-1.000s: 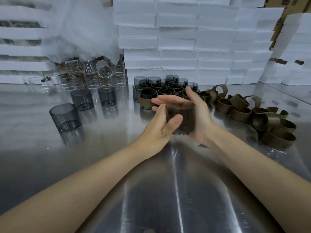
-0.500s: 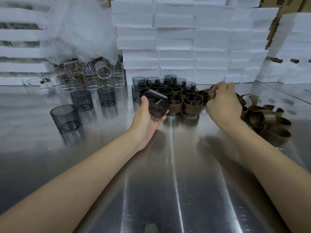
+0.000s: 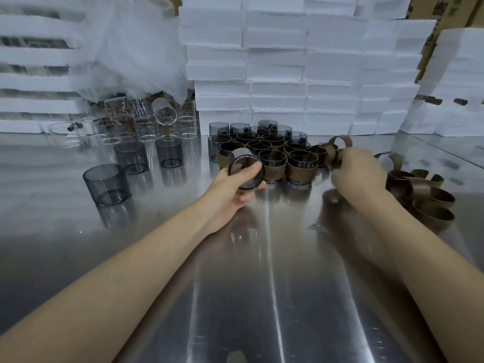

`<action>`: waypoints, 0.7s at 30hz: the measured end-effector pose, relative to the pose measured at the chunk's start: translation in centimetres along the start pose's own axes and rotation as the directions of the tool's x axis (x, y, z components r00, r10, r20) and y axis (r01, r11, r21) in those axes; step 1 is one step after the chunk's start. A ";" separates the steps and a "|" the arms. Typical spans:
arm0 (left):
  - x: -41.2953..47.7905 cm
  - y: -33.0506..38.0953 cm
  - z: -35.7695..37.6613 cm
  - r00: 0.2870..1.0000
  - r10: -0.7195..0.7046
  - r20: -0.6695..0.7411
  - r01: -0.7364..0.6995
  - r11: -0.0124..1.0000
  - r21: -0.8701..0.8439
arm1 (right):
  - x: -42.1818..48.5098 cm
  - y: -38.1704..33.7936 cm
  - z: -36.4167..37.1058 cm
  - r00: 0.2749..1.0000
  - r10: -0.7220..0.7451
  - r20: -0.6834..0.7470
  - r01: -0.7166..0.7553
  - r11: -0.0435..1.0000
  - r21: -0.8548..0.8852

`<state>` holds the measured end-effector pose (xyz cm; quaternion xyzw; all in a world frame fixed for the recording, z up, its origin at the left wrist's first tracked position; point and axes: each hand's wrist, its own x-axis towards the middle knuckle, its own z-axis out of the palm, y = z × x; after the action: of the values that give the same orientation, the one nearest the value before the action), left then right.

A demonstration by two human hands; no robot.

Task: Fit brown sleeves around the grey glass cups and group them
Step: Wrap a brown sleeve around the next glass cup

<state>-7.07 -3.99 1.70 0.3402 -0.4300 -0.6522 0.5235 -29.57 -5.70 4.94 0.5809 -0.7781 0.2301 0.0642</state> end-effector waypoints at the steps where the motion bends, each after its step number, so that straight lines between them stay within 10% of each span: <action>1: -0.1 0.0 0.1 1.000 0.006 -0.003 -0.006 1.000 -0.008 | -0.1 -0.4 -0.3 0.998 -0.030 -0.054 0.030 0.999 0.009; 10: 0.2 -0.9 0.0 0.992 0.120 -0.024 -0.116 0.986 0.123 | -2.5 -3.6 -0.8 0.900 -0.238 -0.364 0.409 0.751 0.518; 16: 0.1 -0.4 -0.4 0.964 0.246 -0.098 -0.232 0.963 0.138 | -4.4 -5.0 0.7 0.679 -0.481 -0.555 0.718 0.595 0.362; 21: 0.2 -0.3 -0.5 0.953 0.287 -0.092 -0.276 0.954 0.120 | -4.5 -5.2 2.1 0.653 -0.577 -0.490 0.757 0.498 0.422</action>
<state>-6.82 -4.30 1.24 0.3376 -0.4789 -0.5276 0.6151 -22.93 -3.83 2.88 0.7870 -0.3558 0.4985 0.0748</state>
